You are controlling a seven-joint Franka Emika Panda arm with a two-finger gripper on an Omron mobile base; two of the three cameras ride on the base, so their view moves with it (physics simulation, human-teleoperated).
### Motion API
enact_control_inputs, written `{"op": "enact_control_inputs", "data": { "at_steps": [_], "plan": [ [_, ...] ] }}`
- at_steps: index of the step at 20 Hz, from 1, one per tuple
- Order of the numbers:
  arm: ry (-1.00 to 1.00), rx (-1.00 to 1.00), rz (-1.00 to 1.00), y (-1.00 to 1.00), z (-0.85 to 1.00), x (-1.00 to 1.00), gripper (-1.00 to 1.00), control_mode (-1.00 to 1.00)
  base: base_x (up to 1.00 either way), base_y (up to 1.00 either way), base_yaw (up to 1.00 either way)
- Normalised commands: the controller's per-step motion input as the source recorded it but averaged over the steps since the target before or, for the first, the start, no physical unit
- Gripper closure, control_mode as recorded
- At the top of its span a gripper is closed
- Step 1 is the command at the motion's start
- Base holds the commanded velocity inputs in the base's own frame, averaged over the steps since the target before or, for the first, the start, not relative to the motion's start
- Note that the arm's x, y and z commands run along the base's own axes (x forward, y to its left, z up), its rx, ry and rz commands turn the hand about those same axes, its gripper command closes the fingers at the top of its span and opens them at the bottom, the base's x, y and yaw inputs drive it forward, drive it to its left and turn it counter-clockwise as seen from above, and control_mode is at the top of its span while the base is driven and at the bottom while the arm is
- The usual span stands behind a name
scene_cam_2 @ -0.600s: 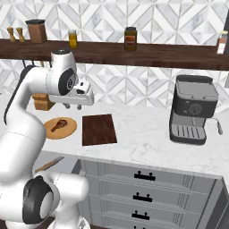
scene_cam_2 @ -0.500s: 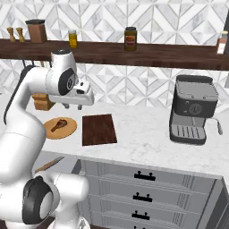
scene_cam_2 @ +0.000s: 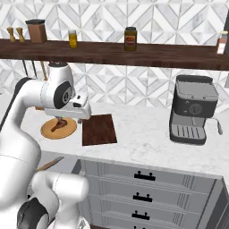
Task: Pick up the knife from the drawer and place it on the cutting board. Then place the meat from the plate to the cutting board.
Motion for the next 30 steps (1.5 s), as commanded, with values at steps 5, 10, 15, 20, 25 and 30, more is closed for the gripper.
{"op": "enact_control_inputs", "data": {
  "at_steps": [5, 10, 15, 20, 25, 30],
  "plan": [
    [0.04, 0.00, 0.00, 0.00, -0.48, -0.35, -1.00, -1.00, 0.00, 0.00, 0.00],
    [0.14, -0.03, 0.00, 0.00, -0.36, -0.28, -1.00, 1.00, -0.06, 0.00, 0.00],
    [0.00, 0.00, 0.00, 0.00, 0.00, 0.00, -1.00, 1.00, -0.20, 0.00, 0.04],
    [0.00, 0.00, 0.00, 0.00, 0.00, 0.00, -1.00, 1.00, 0.00, -0.17, 0.19],
    [0.00, 0.00, 0.00, 0.00, 0.00, 0.00, -1.00, 1.00, 0.00, -0.64, 0.29],
    [0.00, 0.00, 0.00, 0.00, 0.00, 0.00, -1.00, 1.00, 0.00, -0.75, 0.30]
  ]
}}
